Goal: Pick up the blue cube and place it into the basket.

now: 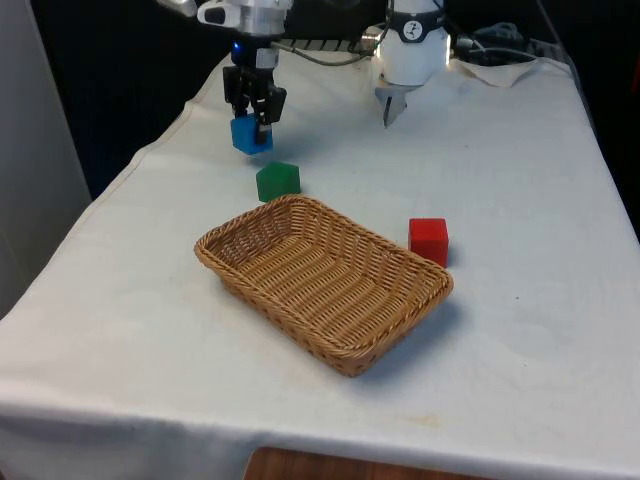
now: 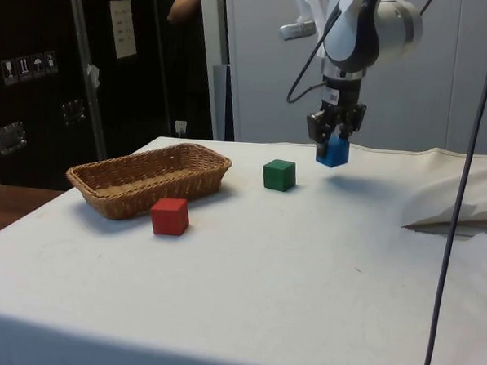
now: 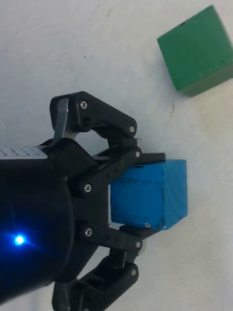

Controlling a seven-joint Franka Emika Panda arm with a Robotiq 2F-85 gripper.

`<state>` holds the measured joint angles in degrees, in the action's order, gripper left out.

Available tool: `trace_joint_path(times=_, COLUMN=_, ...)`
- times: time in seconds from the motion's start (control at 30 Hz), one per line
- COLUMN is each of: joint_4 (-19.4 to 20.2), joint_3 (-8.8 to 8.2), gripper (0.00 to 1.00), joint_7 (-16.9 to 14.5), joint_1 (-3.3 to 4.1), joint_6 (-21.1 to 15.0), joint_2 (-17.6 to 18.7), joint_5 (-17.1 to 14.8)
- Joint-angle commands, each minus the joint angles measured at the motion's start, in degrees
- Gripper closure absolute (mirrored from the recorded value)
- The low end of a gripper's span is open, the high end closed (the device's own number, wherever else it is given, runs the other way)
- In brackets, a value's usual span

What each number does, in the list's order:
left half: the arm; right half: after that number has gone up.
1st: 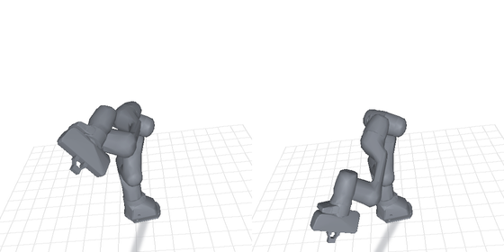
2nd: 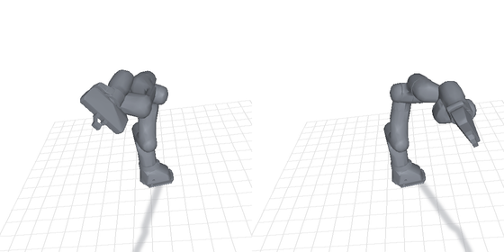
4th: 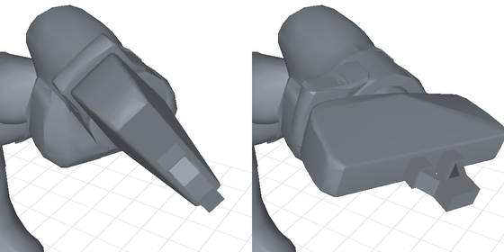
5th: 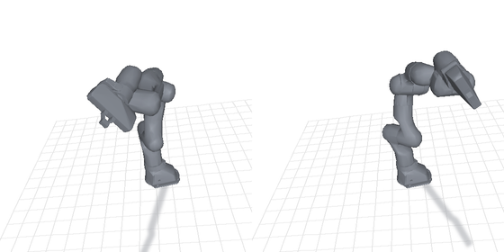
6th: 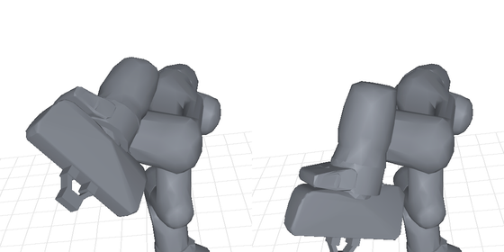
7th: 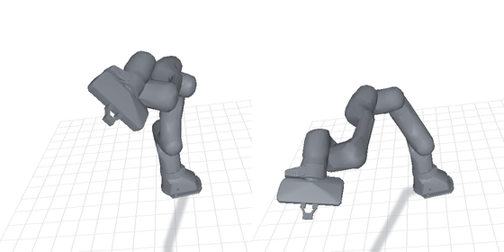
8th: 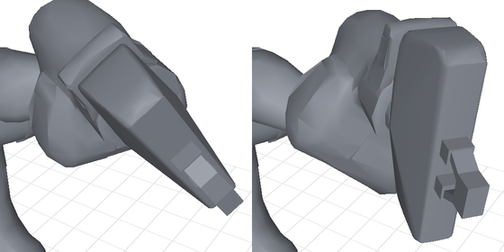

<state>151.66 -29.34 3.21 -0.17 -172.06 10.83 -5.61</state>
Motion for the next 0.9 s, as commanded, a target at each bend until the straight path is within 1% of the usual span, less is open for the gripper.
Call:
trace_joint_path(times=0.0, joint_4=-0.23, joint_3=0.0, gripper=0.98, joint_7=0.06, joint_1=0.0, joint_6=0.17, joint_2=-0.63, joint_5=0.0)
trace_joint_path(times=0.03, joint_4=-0.8, joint_3=-0.63, gripper=0.98, joint_7=0.8, joint_1=0.4, joint_6=0.74, joint_2=-0.86, joint_5=0.46)
trace_joint_path(times=0.27, joint_4=-2.35, joint_3=-0.34, gripper=0.98, joint_7=1.43, joint_1=0.46, joint_6=2.46, joint_2=-3.15, joint_5=0.46)
trace_joint_path(times=0.3, joint_4=-1.83, joint_3=0.0, gripper=0.98, joint_7=0.69, joint_1=0.23, joint_6=2.18, joint_2=-3.55, joint_5=0.0)
trace_joint_path(times=0.33, joint_4=-2.58, joint_3=-0.29, gripper=0.98, joint_7=1.49, joint_1=0.52, joint_6=2.64, joint_2=-3.38, joint_5=0.46)
trace_joint_path(times=0.47, joint_4=-3.55, joint_3=-0.06, gripper=0.98, joint_7=1.66, joint_1=0.57, joint_6=3.44, joint_2=-4.07, joint_5=0.34)
trace_joint_path(times=0.6, joint_4=-5.21, joint_3=0.34, gripper=0.98, joint_7=1.95, joint_1=0.8, joint_6=4.35, joint_2=-4.47, joint_5=0.17)
trace_joint_path(times=0.63, joint_4=-4.87, joint_3=0.46, gripper=0.98, joint_7=1.43, joint_1=0.63, joint_6=3.84, joint_2=-4.53, joint_5=0.0)
trace_joint_path(times=0.67, joint_4=-5.56, joint_3=0.4, gripper=0.98, joint_7=2.01, joint_1=0.86, joint_6=4.58, joint_2=-4.41, joint_5=0.11)
trace_joint_path(times=0.77, joint_4=-7.16, joint_3=0.8, gripper=0.98, joint_7=2.29, joint_1=1.03, joint_6=5.44, joint_2=-4.24, joint_5=-0.06)
trace_joint_path(times=0.87, joint_4=-8.48, joint_3=1.2, gripper=0.98, joint_7=2.58, joint_1=1.03, joint_6=6.19, joint_2=-3.9, joint_5=-0.17)
